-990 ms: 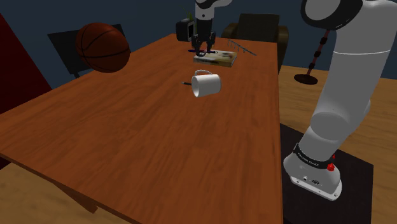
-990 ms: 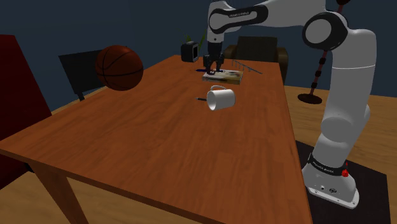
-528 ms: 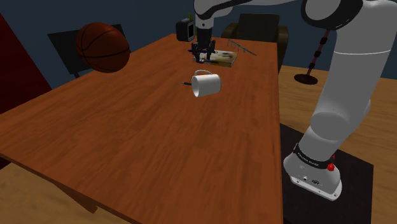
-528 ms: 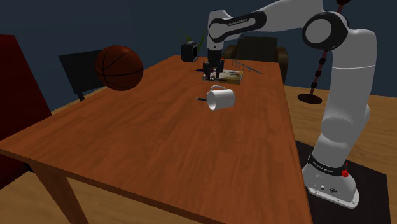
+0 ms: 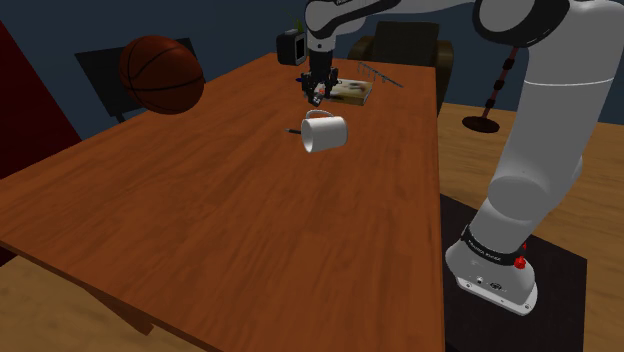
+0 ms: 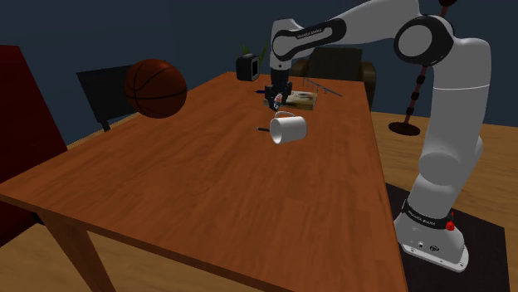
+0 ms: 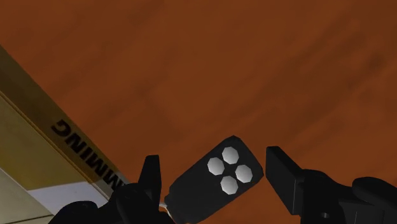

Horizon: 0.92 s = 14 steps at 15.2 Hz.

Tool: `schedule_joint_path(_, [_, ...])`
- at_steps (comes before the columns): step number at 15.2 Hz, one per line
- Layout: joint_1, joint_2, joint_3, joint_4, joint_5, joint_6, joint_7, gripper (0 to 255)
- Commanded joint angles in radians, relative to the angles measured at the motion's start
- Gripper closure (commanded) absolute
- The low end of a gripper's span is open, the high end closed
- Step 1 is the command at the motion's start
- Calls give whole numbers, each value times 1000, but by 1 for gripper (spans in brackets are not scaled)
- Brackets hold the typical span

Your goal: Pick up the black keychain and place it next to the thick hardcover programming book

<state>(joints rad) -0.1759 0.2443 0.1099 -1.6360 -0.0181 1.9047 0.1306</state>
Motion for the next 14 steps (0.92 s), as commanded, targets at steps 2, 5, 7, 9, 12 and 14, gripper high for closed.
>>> schedule_joint_path(2, [-1, 0, -1, -2, 0, 0, 0, 255])
schedule_joint_path(5, [-1, 0, -1, -2, 0, 0, 0, 0])
schedule_joint_path(7, [-1, 0, -1, -2, 0, 0, 0, 0])
schedule_joint_path(9, [-1, -4, 0, 25, 1, -31, -1, 0])
schedule_joint_path(12, [0, -10, 0, 111, 1, -123, -1, 0])
schedule_joint_path(14, [0, -10, 0, 111, 1, -123, -1, 0])
